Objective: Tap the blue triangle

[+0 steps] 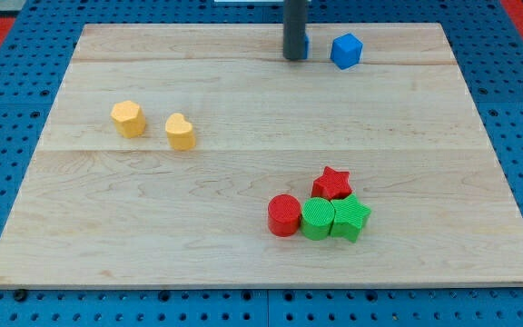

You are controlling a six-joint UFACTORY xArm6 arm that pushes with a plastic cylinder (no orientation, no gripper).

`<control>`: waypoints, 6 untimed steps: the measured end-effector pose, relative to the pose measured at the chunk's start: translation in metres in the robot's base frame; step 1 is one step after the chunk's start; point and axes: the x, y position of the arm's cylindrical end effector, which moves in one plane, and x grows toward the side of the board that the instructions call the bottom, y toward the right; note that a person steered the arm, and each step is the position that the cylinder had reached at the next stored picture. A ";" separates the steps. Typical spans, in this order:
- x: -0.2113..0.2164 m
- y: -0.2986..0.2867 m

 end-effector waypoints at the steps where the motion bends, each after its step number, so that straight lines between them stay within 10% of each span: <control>1: -0.002 0.035; 3: -0.002 0.062; 6: -0.020 -0.064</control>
